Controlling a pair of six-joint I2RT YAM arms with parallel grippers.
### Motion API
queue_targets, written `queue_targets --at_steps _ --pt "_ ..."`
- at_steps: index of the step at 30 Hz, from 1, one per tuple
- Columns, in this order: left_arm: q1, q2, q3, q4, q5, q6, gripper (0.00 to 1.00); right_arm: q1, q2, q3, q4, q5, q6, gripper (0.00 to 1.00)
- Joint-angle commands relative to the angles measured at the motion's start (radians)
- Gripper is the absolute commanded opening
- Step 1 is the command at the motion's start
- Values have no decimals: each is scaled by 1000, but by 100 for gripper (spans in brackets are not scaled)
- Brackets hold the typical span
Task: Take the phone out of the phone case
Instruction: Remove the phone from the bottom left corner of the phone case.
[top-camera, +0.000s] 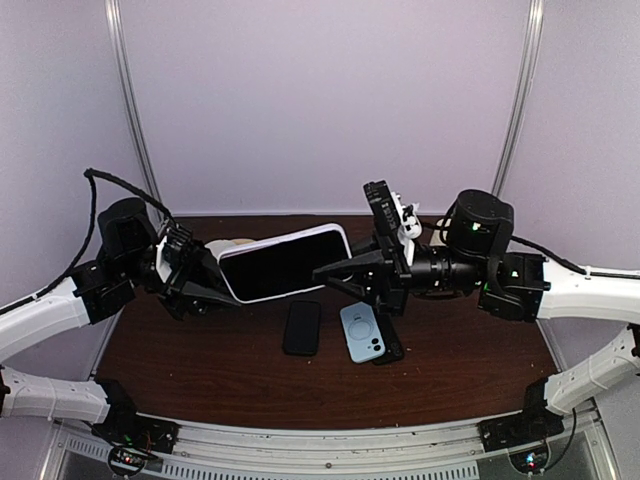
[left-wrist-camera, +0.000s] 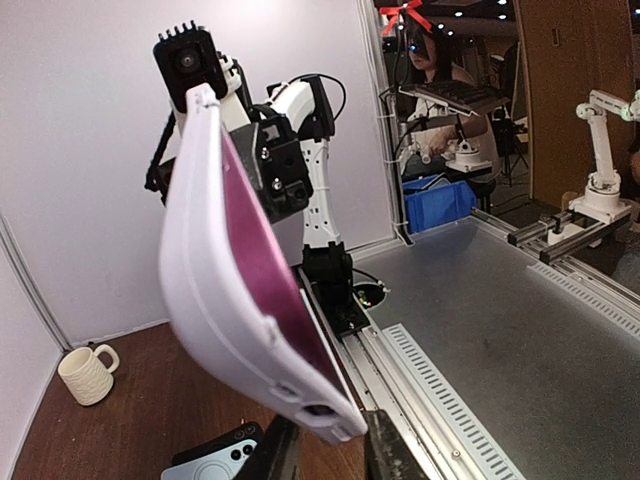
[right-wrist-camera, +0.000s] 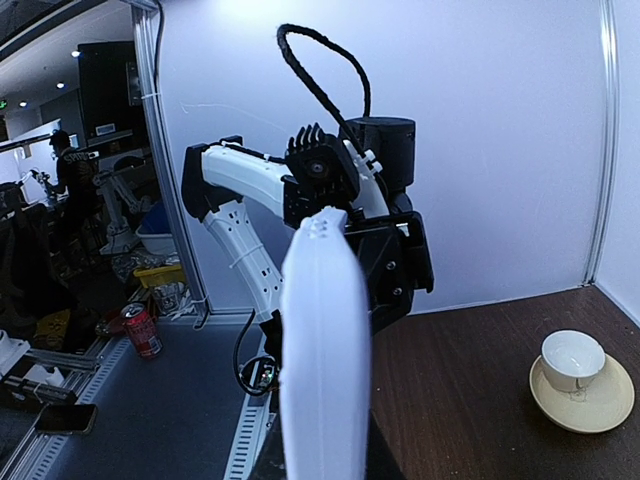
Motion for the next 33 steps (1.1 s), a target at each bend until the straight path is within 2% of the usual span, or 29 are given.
queue_targets --at_steps 1,7,12,15,25,29,33 --pt "5 5 28 -5 25 15 25 1 -18 56 55 -47 -28 0" --pt "5 14 29 -8 27 15 25 0 -11 59 57 -79 -39 0" --pt "5 11 31 -22 34 29 38 0 -18 58 17 -41 -88 0" --pt "4 14 37 -42 38 45 40 0 -12 66 -13 -29 -112 0" --pt "5 23 49 -71 51 57 41 0 -12 47 -1 7 -157 0" --pt "5 29 50 -72 59 60 32 0 -3 43 11 -5 -150 0" --pt "5 35 54 -72 57 58 30 0 -5 37 14 -23 -157 0"
